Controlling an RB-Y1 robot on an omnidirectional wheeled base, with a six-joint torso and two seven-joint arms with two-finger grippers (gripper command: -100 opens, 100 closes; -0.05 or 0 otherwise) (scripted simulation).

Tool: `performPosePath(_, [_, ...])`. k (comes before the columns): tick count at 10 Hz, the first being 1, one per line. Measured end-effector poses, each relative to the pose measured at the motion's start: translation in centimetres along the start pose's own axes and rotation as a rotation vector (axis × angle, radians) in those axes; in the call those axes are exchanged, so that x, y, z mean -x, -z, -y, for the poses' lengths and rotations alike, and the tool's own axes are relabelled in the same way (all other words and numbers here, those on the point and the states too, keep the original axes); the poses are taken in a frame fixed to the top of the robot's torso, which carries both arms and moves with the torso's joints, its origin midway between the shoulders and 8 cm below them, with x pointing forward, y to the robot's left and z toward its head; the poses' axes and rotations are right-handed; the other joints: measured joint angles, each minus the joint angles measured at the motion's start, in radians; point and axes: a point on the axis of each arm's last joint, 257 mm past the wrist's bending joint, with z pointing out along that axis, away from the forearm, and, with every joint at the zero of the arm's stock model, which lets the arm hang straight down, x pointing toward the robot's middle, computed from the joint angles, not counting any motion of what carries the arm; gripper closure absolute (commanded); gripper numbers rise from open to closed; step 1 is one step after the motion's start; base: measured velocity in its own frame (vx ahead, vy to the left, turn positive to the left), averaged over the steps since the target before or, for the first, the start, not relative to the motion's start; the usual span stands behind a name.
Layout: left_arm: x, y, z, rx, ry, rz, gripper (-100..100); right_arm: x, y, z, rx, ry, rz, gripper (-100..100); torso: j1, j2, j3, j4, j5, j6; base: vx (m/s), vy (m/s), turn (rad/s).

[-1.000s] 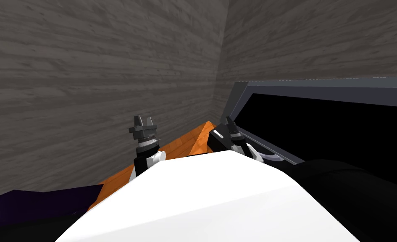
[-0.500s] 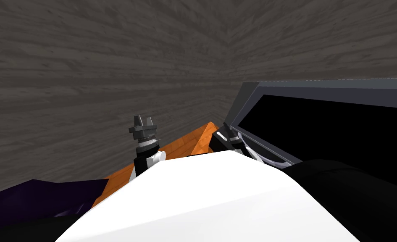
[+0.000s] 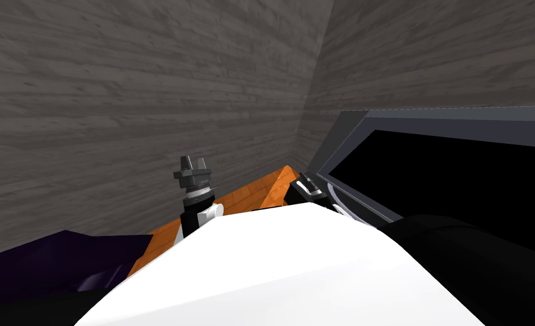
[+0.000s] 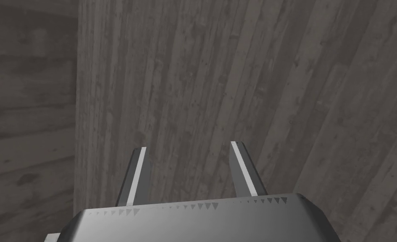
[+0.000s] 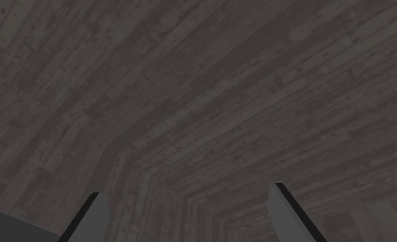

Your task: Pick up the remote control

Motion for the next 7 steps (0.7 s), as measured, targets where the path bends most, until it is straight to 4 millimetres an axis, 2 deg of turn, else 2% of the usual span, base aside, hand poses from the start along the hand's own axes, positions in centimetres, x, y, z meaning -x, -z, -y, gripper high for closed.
performPosePath(3, [0.0, 0.0, 0.0, 0.000, 0.000, 0.000, 0, -3.0, 2.5, 3.8, -0.089, 0.060, -0.084, -100, -0.001, 0.000, 0.000, 0.000, 0.000, 0.000, 0.097, -0.001, 0.117])
performPosePath(6, [0.0, 0.0, 0.0, 0.000, 0.000, 0.000, 0, -6.5, 6.5, 8.9, -0.206, 0.120, -0.199, -100, -0.001, -0.002, -0.001, 0.000, 0.000, 0.000, 0.100, -0.010, 0.113])
performPosePath(7, [0.0, 0.0, 0.0, 0.000, 0.000, 0.000, 0, -7.1, 7.6, 9.6, -0.231, 0.140, -0.226, -100, -0.001, 0.000, 0.000, 0.000, 0.000, 0.000, 0.095, -0.019, 0.140])
